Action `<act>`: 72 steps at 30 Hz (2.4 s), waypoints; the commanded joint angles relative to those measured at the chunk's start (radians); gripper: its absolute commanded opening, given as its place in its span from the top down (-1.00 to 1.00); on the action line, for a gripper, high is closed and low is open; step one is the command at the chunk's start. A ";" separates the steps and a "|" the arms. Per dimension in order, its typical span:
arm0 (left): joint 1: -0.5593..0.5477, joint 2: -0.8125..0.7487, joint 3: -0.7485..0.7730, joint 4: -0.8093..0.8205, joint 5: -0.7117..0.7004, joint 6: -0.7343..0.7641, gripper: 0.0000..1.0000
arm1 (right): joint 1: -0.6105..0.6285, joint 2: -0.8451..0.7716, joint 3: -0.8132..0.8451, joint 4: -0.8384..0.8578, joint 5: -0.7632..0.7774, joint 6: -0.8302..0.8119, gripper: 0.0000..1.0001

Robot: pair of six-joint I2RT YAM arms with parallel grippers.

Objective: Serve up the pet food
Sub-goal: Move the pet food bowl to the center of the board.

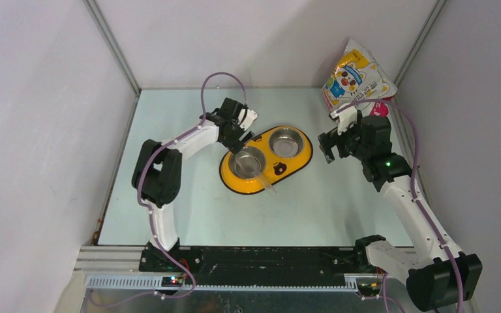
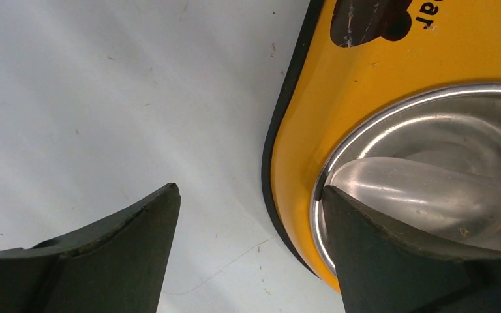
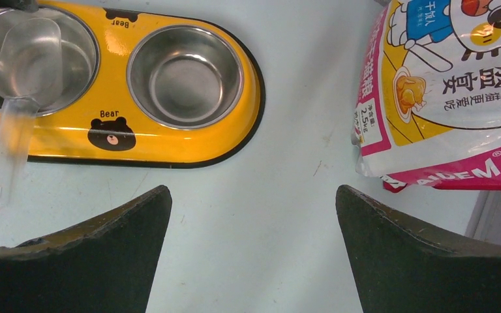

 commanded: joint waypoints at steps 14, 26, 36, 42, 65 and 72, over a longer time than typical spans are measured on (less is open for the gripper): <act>0.022 0.113 0.104 0.041 -0.278 -0.026 -0.54 | -0.005 -0.023 -0.015 0.047 -0.026 -0.003 -1.00; 0.130 0.340 0.451 -0.081 -0.423 0.006 -0.57 | -0.006 -0.017 -0.021 0.052 -0.030 -0.006 -1.00; 0.222 0.485 0.774 -0.200 -0.511 -0.002 -0.60 | -0.006 -0.012 -0.021 0.051 -0.029 -0.010 -1.00; 0.224 0.207 0.542 -0.121 -0.342 -0.042 -0.72 | -0.005 -0.017 -0.021 0.049 -0.030 -0.012 -1.00; -0.150 0.052 0.127 0.050 -0.376 0.270 -0.99 | -0.015 -0.001 -0.021 0.042 -0.037 -0.019 -1.00; -0.155 0.148 0.148 0.118 -0.472 0.298 -0.99 | -0.012 -0.001 -0.021 0.037 -0.054 -0.016 -1.00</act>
